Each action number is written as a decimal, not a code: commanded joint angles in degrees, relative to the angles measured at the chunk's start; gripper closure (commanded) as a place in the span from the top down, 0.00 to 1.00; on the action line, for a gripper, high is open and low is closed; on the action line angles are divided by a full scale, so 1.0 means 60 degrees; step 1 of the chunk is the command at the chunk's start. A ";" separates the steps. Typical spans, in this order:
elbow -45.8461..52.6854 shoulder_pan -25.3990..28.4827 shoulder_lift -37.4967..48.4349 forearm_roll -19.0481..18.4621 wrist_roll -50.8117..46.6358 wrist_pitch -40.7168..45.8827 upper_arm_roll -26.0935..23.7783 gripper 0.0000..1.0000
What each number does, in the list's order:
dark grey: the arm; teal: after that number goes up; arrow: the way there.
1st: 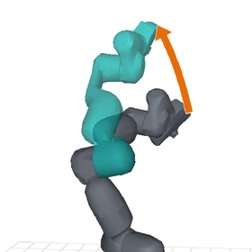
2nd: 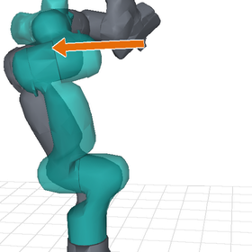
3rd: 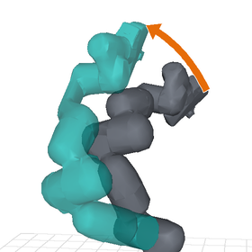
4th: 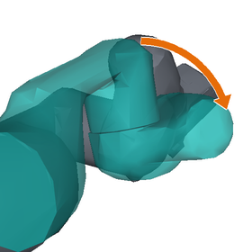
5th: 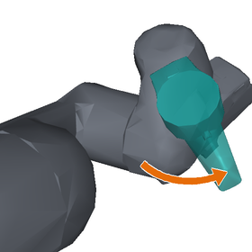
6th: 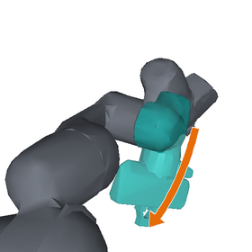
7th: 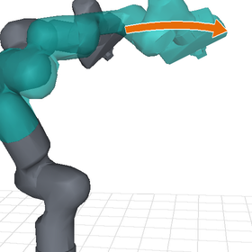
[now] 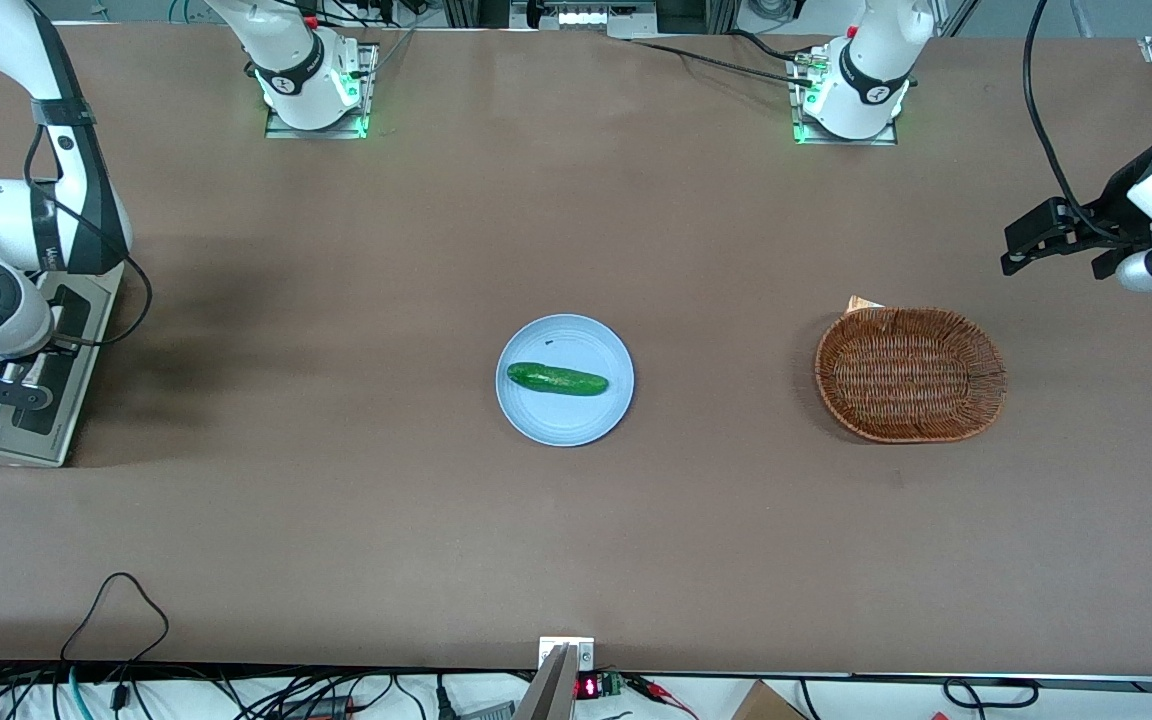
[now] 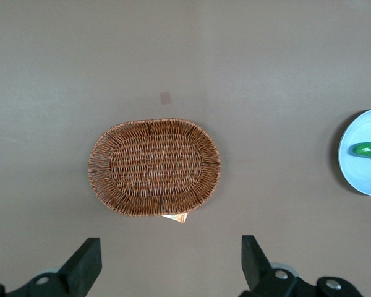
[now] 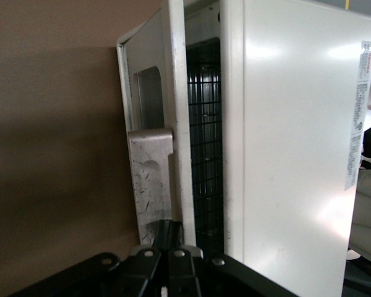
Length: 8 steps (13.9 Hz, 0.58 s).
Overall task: Open oven door with right arm only
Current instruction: 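Push the door down with the right gripper until it lies flat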
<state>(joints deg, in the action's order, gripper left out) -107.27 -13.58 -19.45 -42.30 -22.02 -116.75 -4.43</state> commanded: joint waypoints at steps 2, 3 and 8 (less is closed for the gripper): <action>-0.0125 -0.0111 -0.0610 0.0194 -0.0211 -0.1094 0.0021 0.00; -0.0125 -0.0125 -0.0611 0.0340 -0.0197 -0.1152 0.0021 0.00; -0.0125 -0.0081 -0.0698 0.0662 -0.0211 -0.1298 -0.0023 0.00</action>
<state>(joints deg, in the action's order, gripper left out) -108.13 -13.10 -19.47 -38.92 -22.21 -118.29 -5.34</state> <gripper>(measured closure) 0.991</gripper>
